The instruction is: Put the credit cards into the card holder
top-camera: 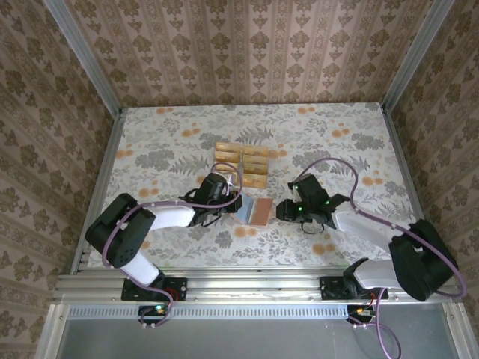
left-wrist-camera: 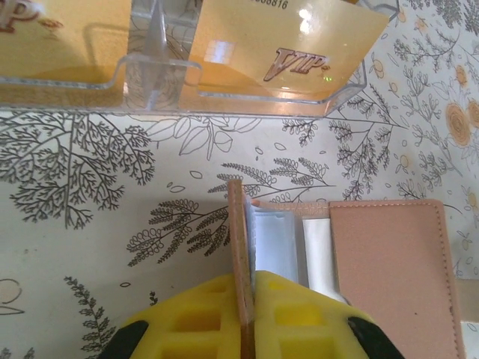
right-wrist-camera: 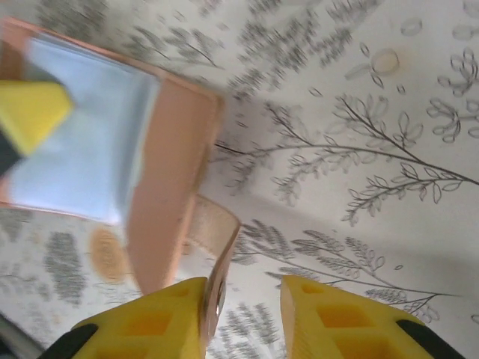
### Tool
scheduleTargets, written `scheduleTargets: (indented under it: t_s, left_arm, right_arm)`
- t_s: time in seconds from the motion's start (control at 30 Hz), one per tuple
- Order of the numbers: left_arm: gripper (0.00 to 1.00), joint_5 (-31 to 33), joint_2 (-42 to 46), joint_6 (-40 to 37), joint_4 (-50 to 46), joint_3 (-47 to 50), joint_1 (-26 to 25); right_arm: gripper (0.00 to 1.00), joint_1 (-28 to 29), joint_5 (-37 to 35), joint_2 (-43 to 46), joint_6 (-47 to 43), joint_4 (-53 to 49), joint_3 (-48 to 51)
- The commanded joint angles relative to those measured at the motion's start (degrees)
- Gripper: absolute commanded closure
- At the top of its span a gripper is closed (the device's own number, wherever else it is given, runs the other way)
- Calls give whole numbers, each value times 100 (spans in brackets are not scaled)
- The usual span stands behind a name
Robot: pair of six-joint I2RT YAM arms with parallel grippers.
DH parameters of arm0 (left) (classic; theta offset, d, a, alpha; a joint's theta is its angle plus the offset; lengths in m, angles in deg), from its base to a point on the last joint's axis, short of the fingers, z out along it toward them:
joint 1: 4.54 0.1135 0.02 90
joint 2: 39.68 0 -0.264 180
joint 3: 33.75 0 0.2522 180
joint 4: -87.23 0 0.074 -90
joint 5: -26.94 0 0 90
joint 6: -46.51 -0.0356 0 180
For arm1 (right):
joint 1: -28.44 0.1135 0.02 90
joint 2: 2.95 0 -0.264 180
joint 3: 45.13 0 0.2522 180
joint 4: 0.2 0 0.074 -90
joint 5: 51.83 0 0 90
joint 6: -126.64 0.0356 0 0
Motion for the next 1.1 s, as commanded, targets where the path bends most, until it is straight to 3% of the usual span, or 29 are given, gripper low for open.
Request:
scheduleTargets:
  t_s: [0.0, 0.23, 0.47, 0.93, 1.03, 1.07]
  left_arm:
    - [93, 422, 259, -69, -369, -29, -125]
    - [94, 866, 383, -92, -638, -83, -306]
    - [94, 1145, 519, -9, -693, -77, -423]
    - [91, 994, 652, -93, -717, -51, -400]
    - [85, 878, 660, -122, -683, -24, -339]
    - [76, 795, 665, -133, -663, -16, -289]
  right_arm:
    - [66, -22, -48, 470, 62, -443, -334]
    - [75, 339, -2, 435, 321, -339, -712]
    - [83, 946, -147, -892, 596, 293, -986]
    - [93, 905, -455, -2353, 739, 954, -688]
    - [94, 896, -424, -2470, 780, 1060, -642]
    - [94, 898, -420, -2483, 780, 1064, -643]
